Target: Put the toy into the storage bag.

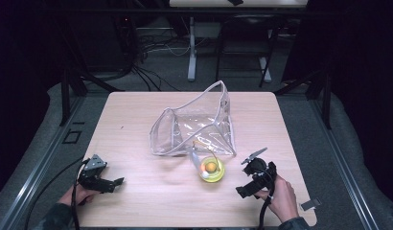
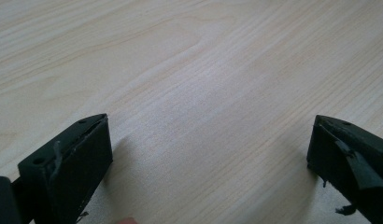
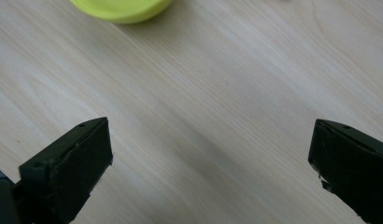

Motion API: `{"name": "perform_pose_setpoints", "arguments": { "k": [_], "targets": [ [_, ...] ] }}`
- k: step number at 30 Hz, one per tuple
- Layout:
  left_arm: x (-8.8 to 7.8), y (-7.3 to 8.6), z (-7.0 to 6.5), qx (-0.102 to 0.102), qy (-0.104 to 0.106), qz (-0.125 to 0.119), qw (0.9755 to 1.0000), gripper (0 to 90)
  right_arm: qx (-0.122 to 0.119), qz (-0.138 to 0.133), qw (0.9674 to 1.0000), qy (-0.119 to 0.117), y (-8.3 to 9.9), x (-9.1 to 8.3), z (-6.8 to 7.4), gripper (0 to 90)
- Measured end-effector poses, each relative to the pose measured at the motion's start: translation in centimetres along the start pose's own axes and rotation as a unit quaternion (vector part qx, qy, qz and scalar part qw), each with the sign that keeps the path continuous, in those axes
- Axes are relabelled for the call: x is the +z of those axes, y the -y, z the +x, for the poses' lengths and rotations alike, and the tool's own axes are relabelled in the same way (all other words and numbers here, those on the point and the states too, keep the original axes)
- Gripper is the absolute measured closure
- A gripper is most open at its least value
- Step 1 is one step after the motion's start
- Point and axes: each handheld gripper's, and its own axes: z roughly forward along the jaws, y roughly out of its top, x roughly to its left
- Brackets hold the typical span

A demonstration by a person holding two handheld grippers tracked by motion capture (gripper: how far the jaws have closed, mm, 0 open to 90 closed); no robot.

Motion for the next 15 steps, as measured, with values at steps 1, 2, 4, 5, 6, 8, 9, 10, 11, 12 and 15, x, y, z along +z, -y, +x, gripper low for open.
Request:
{"name": "perform_pose_setpoints", "arguments": {
  "k": [1,2,4,5,6,8,9,10,11,12,15],
  "targets": [
    [0.0,0.0,0.0,0.0,0.0,0.0,1.0,0.0,-0.003,-0.001,1.0,-0.005,-0.2,0.0,0.1,0.0],
    [0.0,0.0,0.0,0.0,0.0,0.0,1.0,0.0,-0.004,-0.005,1.0,-0.004,-0.4,0.1,0.2,0.0],
    [0.0,0.0,0.0,0.0,0.0,0.0,1.0,0.0,-0.013,-0.009,0.9999,0.001,-0.8,0.1,0.4,0.0],
    [0.0,0.0,0.0,0.0,0.0,0.0,1.0,0.0,-0.013,-0.014,0.9998,-0.004,-1.0,0.1,0.5,0.0],
    [0.0,0.0,0.0,0.0,0.0,0.0,1.0,0.0,-0.016,-0.018,0.9997,-0.006,-1.4,0.2,0.6,0.0],
    [0.0,0.0,0.0,0.0,0.0,0.0,1.0,0.0,-0.022,-0.016,0.9996,-0.008,-1.8,0.2,0.8,0.0],
    [0.0,0.0,0.0,0.0,0.0,0.0,1.0,0.0,-0.022,-0.016,0.9996,-0.008,-1.8,0.2,0.8,0.0],
    [0.0,0.0,0.0,-0.001,0.0,0.0,1.0,0.0,-0.024,-0.019,0.9995,-0.008,-2.0,0.2,0.9,0.0],
    [0.0,0.0,0.0,-0.001,0.0,0.0,1.0,0.0,-0.027,-0.021,0.9994,-0.008,-2.2,0.2,0.9,0.0],
    [0.0,0.0,0.0,0.0,0.0,0.0,1.0,0.0,-0.031,-0.022,0.9992,-0.01,-2.6,0.3,1.1,0.0],
    [0.0,0.0,0.0,-0.001,0.0,0.0,1.0,0.0,-0.03,-0.029,0.999,-0.018,-2.9,0.4,1.3,0.0]
  ]
}}
